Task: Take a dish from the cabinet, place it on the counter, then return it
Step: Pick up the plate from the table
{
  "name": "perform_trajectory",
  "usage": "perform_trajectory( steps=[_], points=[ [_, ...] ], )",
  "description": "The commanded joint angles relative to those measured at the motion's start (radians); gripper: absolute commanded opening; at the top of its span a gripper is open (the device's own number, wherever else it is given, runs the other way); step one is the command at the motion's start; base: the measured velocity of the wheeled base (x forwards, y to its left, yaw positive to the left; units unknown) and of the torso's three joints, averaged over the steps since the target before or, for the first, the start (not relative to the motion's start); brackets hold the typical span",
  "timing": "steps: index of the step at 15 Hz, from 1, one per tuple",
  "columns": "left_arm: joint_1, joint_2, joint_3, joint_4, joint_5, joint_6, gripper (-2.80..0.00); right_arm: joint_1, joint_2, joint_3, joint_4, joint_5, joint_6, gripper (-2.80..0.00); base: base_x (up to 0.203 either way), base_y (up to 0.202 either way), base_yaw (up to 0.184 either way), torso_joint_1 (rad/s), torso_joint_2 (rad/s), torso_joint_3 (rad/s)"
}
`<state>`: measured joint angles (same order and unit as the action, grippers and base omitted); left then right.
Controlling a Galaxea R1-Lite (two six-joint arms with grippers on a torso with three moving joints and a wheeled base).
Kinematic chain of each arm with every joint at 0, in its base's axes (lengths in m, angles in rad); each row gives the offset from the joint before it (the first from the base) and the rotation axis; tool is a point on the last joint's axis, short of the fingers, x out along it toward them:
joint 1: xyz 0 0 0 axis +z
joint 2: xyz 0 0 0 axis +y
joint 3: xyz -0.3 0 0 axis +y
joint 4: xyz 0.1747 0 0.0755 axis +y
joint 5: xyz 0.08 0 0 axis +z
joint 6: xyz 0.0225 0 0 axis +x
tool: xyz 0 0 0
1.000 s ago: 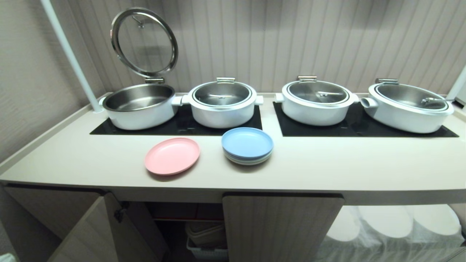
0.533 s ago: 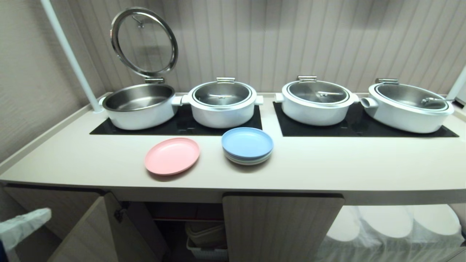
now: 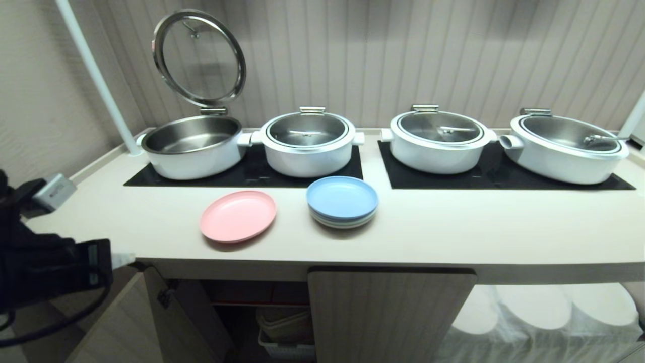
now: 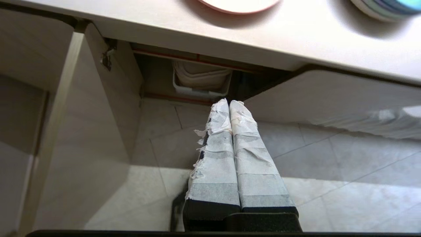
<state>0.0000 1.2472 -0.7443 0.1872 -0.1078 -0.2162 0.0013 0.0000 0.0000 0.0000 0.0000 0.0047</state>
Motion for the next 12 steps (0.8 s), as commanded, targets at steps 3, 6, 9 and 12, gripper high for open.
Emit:
perform_trajectory(
  steps=[3, 6, 9, 12],
  points=[
    [-0.003, 0.276, -0.134, 0.002, 0.027, -0.033, -2.8, 0.0, 0.0, 0.0, 0.0, 0.0, 0.0, -2.8, 0.0, 0.0, 0.0, 0.0, 0.0, 0.0],
    [-0.004, 0.423, -0.241, 0.002, 0.059, -0.029, -2.8, 0.0, 0.0, 0.0, 0.0, 0.0, 0.001, -2.8, 0.0, 0.0, 0.0, 0.0, 0.0, 0.0],
    [0.001, 0.519, -0.31, 0.002, 0.069, 0.014, -2.8, 0.0, 0.0, 0.0, 0.0, 0.0, 0.0, -2.8, 0.0, 0.0, 0.0, 0.0, 0.0, 0.0],
    [0.018, 0.586, -0.365, 0.002, 0.069, 0.036, -2.8, 0.0, 0.0, 0.0, 0.0, 0.0, 0.0, -2.8, 0.0, 0.0, 0.0, 0.0, 0.0, 0.0]
  ],
)
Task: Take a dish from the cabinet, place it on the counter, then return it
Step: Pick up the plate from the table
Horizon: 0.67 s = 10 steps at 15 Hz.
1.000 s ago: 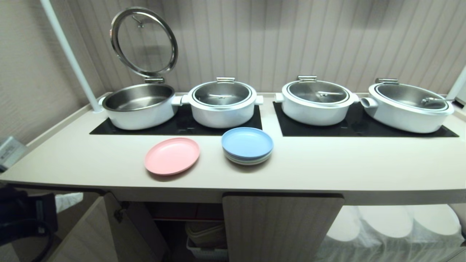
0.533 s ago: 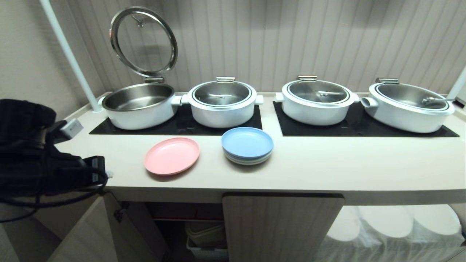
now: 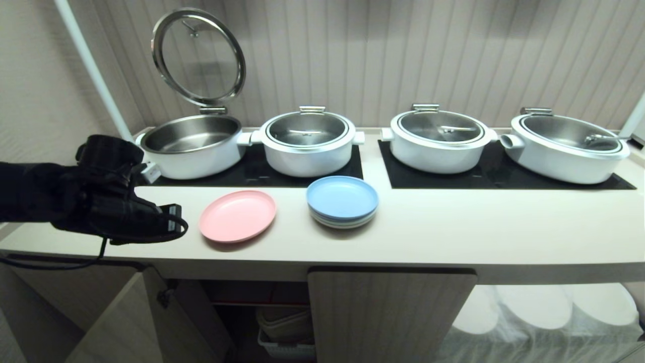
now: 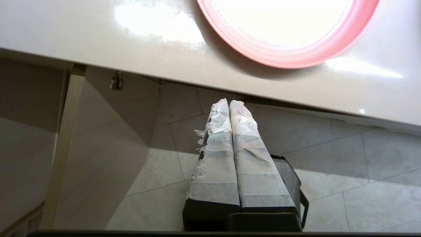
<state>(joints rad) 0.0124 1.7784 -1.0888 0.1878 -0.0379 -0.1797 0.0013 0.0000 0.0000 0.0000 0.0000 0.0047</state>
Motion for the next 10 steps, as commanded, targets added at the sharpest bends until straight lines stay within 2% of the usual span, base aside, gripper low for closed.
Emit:
perform_trajectory(
  steps=[1, 10],
  points=[
    [0.011, 0.073, -0.034, 0.001, 0.0, 0.0, -2.8, 0.0, 0.0, -0.001, 0.0, 0.0, 0.0, -2.8, 0.0, 0.0, 0.0, 0.0, 0.0, 0.0],
    [0.017, 0.196, -0.198, 0.006, -0.006, -0.009, -2.8, 0.0, 0.0, 0.0, 0.0, 0.0, 0.0, -2.8, 0.0, 0.0, 0.0, 0.0, 0.0, 0.0]
  ],
)
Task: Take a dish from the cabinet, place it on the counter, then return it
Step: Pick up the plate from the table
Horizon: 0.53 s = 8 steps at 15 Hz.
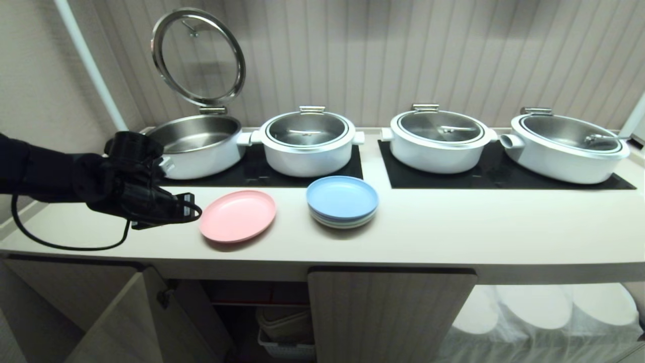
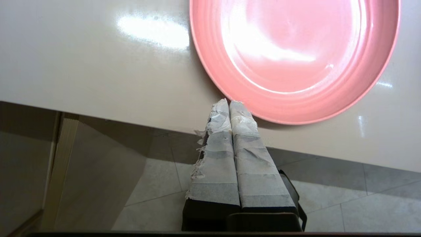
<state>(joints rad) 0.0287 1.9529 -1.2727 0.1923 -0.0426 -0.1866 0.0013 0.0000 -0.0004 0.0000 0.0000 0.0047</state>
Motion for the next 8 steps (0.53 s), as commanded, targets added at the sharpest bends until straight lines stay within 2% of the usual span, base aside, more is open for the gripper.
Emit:
perform_trajectory(
  steps=[1, 8],
  points=[
    [0.0, 0.027, -0.016, 0.002, -0.002, -0.002, -2.8, 0.0, 0.0, 0.0, 0.0, 0.0, 0.0, -2.8, 0.0, 0.0, 0.0, 0.0, 0.0, 0.0],
    [0.022, 0.072, -0.053, 0.009, -0.003, 0.003, -2.8, 0.0, 0.0, 0.0, 0.0, 0.0, 0.0, -2.8, 0.0, 0.0, 0.0, 0.0, 0.0, 0.0]
  ],
)
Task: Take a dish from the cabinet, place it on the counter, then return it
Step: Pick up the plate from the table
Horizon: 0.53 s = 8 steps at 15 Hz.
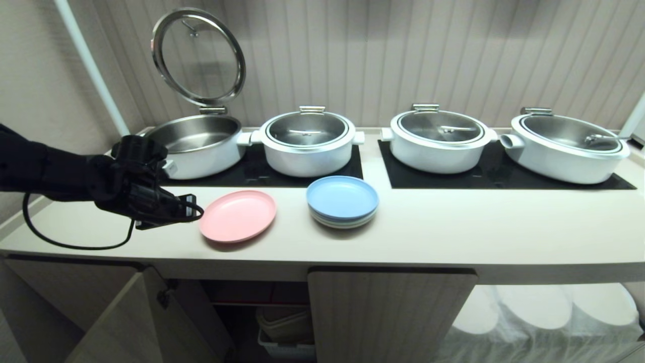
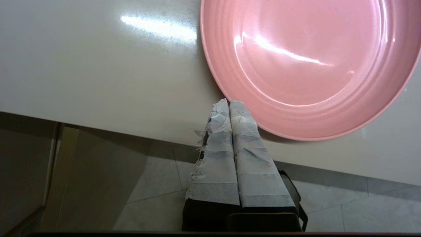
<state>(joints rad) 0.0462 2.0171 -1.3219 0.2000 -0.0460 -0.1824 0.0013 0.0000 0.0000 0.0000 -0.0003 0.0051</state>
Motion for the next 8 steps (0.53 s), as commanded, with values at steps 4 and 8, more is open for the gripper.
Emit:
perform_trajectory(
  steps=[4, 8],
  points=[
    [0.01, 0.009, -0.003, 0.002, -0.003, -0.002, -2.8, 0.0, 0.0, 0.0, 0.0, 0.0, -0.001, -2.8, 0.0, 0.0, 0.0, 0.0, 0.0, 0.0],
    [0.02, 0.009, -0.003, 0.001, -0.005, -0.002, 0.0, 0.0, 0.0, 0.0, 0.0, 0.0, 0.0, -2.8, 0.0, 0.0, 0.0, 0.0, 0.0, 0.0]
  ],
)
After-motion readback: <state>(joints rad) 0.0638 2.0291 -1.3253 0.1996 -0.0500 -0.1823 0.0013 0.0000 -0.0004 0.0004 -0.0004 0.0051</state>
